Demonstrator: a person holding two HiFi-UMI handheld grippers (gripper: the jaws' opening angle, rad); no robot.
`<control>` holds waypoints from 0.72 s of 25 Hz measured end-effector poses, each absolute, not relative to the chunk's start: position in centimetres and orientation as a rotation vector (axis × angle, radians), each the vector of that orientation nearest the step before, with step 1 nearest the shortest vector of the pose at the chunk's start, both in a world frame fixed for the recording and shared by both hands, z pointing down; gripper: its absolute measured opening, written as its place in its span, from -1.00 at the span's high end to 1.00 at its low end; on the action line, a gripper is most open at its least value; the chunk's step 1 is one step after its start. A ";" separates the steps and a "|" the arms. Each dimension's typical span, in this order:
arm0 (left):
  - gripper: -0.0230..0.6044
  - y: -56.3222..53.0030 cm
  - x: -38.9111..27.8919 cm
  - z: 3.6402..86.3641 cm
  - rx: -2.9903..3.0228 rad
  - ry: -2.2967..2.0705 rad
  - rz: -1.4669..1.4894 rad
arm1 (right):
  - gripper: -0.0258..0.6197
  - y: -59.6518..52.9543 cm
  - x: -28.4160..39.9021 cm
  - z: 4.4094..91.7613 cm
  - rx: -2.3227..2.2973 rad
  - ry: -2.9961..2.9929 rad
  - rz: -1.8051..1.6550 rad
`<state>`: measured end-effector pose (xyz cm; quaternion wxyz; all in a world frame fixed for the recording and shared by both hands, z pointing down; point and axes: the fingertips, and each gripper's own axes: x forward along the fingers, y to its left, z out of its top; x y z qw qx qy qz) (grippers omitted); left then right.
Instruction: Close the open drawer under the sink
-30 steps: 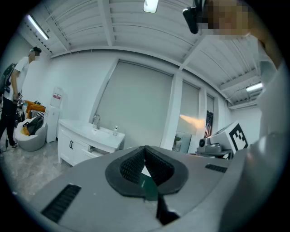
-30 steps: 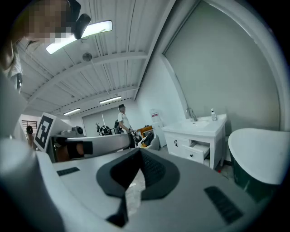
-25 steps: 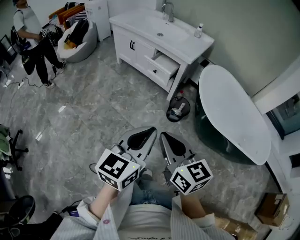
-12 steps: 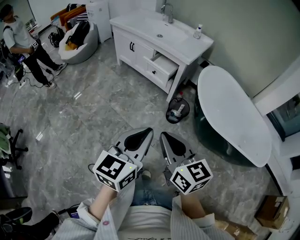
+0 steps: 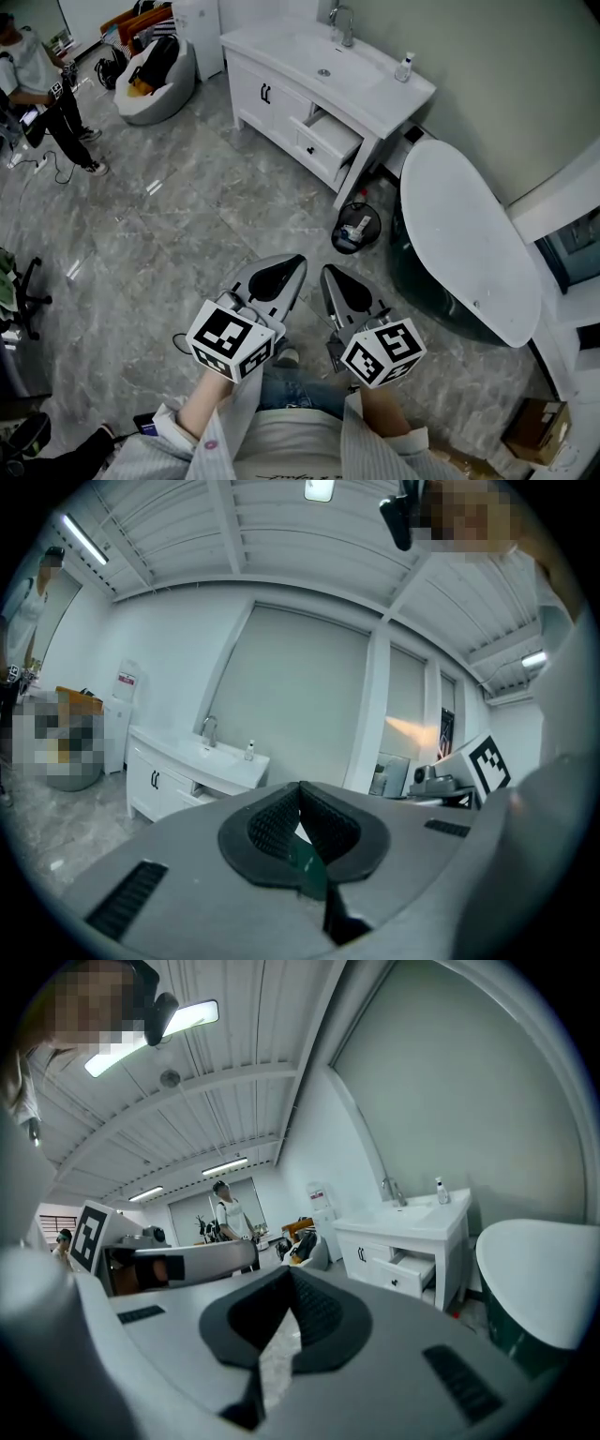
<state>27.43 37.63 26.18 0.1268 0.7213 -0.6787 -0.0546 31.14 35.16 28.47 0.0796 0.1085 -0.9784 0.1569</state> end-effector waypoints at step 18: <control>0.88 27.3 10.8 25.8 2.189 -1.869 -0.096 | 0.89 25.1 16.2 27.9 0.509 -2.923 0.493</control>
